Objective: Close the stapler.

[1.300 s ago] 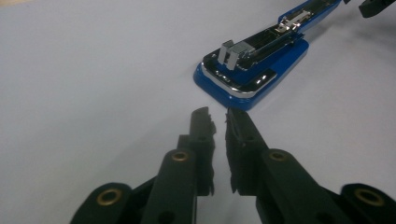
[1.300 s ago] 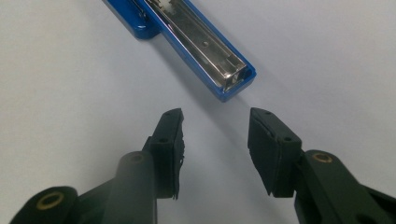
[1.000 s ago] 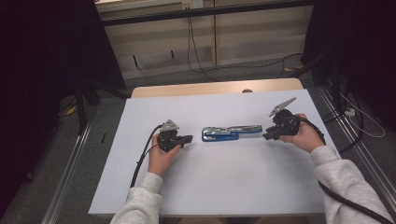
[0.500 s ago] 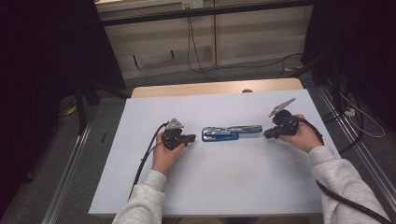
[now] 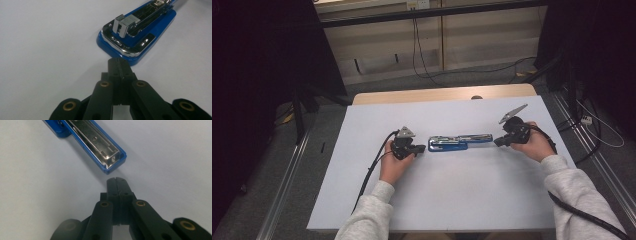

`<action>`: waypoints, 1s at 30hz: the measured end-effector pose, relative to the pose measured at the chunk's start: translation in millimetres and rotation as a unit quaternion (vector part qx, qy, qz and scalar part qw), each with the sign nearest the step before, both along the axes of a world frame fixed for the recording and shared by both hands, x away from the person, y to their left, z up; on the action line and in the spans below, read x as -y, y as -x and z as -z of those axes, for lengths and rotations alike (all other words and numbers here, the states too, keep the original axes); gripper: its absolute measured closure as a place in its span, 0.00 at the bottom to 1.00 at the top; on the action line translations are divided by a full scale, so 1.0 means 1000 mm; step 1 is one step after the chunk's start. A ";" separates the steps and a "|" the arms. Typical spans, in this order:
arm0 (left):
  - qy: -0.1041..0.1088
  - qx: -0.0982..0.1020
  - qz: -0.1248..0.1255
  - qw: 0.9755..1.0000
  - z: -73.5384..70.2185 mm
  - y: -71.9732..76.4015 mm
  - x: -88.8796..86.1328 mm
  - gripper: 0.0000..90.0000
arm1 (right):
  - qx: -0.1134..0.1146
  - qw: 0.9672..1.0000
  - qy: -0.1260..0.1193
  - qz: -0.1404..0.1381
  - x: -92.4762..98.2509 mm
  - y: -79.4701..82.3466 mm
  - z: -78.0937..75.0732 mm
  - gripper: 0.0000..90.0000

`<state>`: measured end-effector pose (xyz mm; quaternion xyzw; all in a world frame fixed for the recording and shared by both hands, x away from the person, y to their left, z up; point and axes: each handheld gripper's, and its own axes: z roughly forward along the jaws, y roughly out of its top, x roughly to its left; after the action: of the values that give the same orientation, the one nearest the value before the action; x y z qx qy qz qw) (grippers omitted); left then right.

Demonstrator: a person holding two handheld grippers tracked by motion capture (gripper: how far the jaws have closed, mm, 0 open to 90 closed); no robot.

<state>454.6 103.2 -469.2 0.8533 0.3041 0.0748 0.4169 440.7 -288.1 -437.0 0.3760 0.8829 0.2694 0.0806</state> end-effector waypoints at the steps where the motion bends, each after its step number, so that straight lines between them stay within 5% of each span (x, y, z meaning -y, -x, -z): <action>1: 0.000 0.000 0.000 1.000 0.000 0.000 0.000 1.00 | 0.000 1.000 0.000 0.000 0.000 0.000 0.000 1.00; 30: -0.006 0.004 0.014 1.000 0.000 -0.007 0.009 1.00 | 0.006 1.000 0.001 -0.004 -0.004 -0.003 -0.004 1.00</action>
<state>461.7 93.7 -469.0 0.8594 0.2904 0.0744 0.4143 443.5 -284.1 -433.2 0.3711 0.8840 0.2713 0.0853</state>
